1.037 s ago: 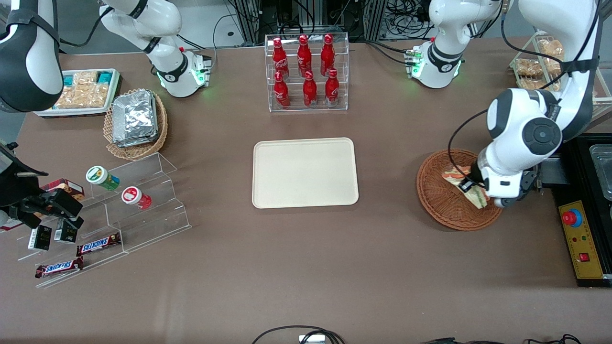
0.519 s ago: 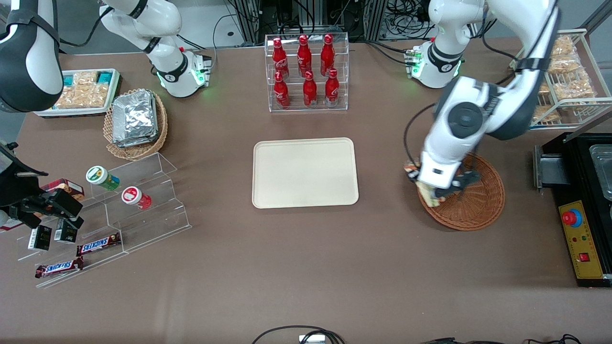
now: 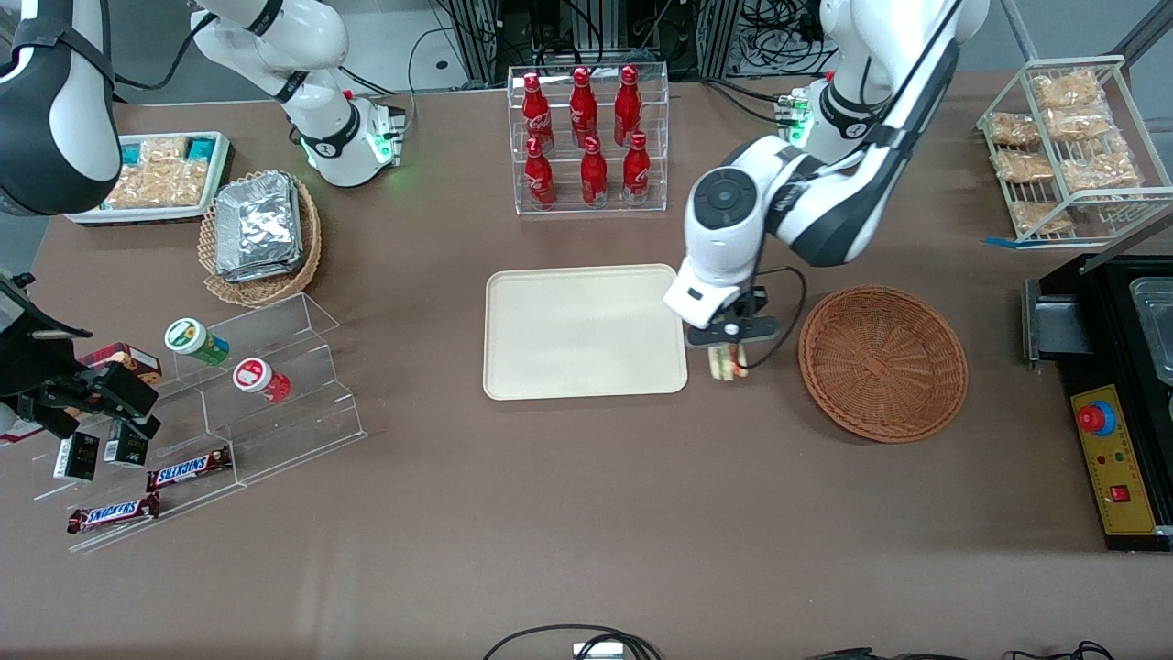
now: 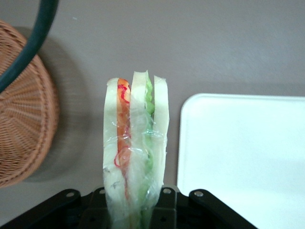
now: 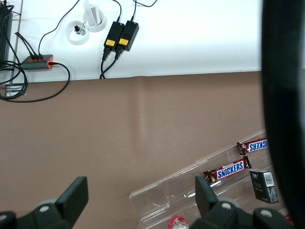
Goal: Place sandwich from basket to tray
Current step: 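Lift the sandwich and carry it over the cream tray, then lower the sandwich onto the tray and open the left gripper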
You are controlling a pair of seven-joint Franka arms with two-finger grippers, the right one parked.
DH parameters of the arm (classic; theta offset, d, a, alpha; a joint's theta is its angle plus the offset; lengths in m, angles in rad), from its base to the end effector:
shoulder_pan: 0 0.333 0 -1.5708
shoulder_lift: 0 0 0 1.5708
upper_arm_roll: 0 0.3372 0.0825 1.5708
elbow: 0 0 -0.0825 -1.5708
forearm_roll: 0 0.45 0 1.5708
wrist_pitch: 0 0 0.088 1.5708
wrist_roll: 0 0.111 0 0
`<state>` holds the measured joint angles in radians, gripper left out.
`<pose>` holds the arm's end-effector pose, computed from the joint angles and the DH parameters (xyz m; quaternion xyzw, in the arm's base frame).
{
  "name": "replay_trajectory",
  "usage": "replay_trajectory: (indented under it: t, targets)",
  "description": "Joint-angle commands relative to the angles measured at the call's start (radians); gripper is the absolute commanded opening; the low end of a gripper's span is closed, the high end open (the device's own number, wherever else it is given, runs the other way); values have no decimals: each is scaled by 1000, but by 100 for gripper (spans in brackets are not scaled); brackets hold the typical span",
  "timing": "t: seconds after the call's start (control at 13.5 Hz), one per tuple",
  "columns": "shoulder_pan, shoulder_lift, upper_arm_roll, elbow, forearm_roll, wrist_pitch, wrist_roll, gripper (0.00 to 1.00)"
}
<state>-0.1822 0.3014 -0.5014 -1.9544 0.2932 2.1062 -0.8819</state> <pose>0.5208 -0.3934 0.3096 -0.9972 -0.0229 0.0011 0.0712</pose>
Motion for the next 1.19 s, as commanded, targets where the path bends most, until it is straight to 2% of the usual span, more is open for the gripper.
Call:
replay_trajectory:
  t: [0.0,0.22,0.67,1.11]
  targets:
    - [-58,50,7,29,21,14,-14,0]
    - [-124,120,7,31,24,104,-87,0]
    - [-186,194,9,32,60,176,-104,0]
    - [-194,245,9,32,116,199,-107,0]
